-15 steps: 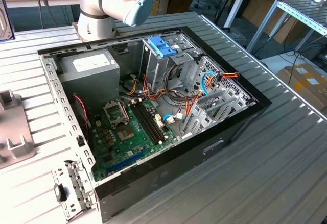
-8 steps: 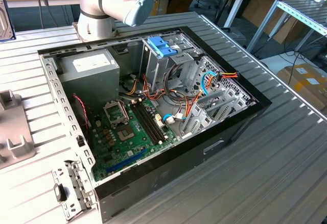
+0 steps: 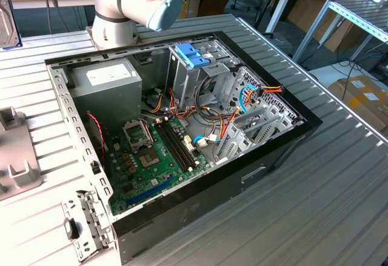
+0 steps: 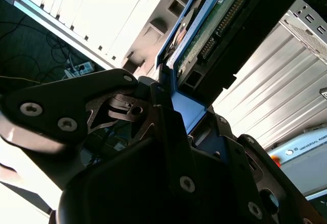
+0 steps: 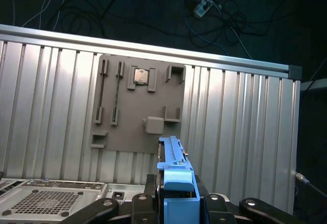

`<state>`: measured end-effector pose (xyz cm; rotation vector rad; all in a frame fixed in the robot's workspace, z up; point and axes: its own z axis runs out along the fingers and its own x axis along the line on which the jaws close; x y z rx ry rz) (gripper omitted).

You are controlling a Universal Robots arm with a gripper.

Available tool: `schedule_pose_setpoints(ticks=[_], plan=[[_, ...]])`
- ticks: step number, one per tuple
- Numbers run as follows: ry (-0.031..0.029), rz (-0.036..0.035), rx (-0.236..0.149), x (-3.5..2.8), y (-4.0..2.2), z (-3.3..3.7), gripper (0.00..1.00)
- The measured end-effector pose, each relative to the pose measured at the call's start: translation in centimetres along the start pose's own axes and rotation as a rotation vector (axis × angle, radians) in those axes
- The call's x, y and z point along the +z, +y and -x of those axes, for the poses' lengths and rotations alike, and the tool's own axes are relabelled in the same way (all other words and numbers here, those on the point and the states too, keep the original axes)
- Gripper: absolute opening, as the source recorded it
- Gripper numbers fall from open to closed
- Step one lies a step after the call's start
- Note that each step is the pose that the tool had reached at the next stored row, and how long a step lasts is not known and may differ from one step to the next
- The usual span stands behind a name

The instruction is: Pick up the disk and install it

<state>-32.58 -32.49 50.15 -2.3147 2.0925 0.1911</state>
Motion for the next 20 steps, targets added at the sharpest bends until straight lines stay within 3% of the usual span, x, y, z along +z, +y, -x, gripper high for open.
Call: schedule_pose_setpoints(ticks=[9,20], plan=[[0.0000,-0.0001,0.000,-0.03,-0.84,-0.09,0.37],[0.0000,0.0000,0.000,-0.05,-1.26,-0.13,0.37]])
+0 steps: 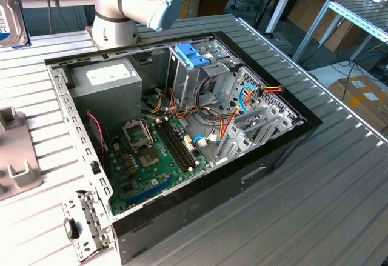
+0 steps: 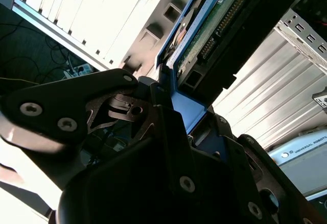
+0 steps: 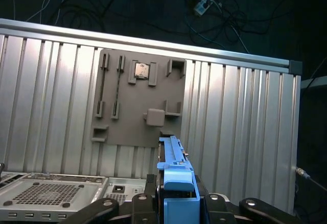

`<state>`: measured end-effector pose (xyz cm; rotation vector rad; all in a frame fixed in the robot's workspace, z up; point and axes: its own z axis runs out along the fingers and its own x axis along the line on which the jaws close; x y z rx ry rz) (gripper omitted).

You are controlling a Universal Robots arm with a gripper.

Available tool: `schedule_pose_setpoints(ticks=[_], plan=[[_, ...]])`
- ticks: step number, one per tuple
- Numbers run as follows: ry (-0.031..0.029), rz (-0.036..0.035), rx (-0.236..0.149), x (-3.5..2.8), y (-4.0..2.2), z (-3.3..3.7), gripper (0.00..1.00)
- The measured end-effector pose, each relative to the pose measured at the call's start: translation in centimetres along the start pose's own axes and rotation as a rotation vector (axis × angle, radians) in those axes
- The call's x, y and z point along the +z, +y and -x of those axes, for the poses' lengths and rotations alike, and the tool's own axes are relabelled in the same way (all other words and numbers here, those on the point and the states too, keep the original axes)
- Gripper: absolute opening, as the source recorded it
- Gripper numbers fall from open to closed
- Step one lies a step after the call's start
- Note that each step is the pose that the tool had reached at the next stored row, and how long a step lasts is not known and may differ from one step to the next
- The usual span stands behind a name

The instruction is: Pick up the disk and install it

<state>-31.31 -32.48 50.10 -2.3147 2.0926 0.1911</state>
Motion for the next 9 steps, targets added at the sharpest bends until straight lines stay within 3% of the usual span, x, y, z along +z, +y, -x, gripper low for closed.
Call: schedule_pose_setpoints(ticks=[9], plan=[[0.0001,0.0000,0.000,-0.01,-0.42,-0.04,0.37]])
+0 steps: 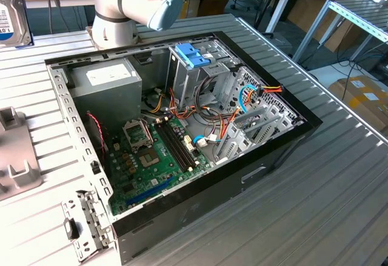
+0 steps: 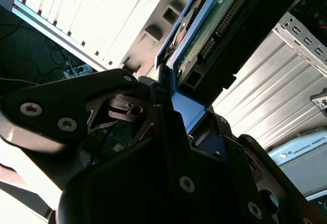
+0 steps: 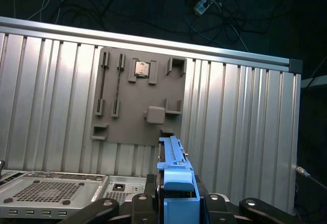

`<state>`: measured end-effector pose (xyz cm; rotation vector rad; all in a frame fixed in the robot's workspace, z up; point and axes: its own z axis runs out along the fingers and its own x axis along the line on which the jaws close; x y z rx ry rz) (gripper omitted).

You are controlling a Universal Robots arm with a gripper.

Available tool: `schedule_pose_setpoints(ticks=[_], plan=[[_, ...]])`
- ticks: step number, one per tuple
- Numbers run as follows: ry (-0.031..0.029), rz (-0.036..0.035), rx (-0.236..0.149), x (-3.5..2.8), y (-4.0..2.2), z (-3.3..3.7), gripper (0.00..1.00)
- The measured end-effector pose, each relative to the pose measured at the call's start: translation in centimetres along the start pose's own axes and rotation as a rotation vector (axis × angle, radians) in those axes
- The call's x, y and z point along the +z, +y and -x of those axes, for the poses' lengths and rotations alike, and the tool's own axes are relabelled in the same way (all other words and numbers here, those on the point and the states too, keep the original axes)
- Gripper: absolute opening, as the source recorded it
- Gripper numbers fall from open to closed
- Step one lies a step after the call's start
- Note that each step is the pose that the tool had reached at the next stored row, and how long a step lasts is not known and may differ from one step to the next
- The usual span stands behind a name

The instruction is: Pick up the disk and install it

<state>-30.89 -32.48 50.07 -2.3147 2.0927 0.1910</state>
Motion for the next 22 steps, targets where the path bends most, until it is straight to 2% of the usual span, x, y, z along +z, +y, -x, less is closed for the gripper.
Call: schedule_pose_setpoints(ticks=[22], plan=[[0.0000,0.0000,0.000,-0.03,-0.95,-0.10,0.37]])
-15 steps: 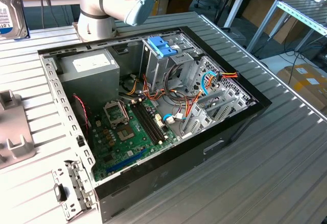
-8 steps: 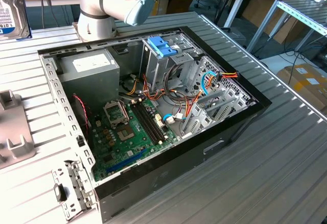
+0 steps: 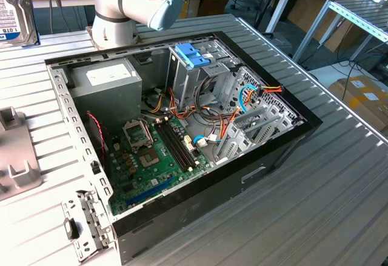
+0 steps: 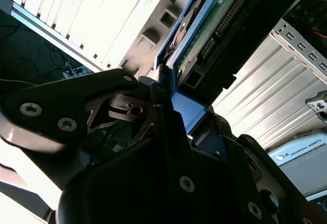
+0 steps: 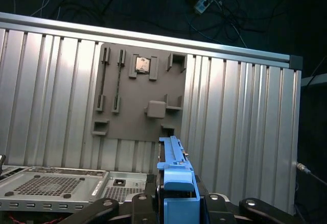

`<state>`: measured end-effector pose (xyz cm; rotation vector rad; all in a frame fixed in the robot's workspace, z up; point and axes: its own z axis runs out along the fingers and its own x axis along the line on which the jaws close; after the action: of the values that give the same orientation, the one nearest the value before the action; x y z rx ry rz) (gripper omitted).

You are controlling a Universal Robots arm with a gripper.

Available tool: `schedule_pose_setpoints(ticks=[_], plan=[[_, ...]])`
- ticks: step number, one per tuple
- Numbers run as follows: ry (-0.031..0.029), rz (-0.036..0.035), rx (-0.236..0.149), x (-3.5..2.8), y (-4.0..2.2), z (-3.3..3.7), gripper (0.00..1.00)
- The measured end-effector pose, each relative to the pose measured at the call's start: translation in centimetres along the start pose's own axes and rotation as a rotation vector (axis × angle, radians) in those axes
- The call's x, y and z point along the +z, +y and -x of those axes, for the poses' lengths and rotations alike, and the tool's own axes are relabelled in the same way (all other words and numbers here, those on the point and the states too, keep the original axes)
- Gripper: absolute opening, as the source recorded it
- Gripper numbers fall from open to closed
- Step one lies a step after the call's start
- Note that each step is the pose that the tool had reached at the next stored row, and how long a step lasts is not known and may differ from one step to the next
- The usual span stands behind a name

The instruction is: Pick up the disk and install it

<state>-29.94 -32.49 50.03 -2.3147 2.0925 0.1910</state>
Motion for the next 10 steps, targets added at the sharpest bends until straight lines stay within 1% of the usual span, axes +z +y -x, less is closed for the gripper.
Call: schedule_pose_setpoints(ticks=[10], plan=[[0.0001,0.0000,0.000,0.00,-0.31,-0.03,0.37]])
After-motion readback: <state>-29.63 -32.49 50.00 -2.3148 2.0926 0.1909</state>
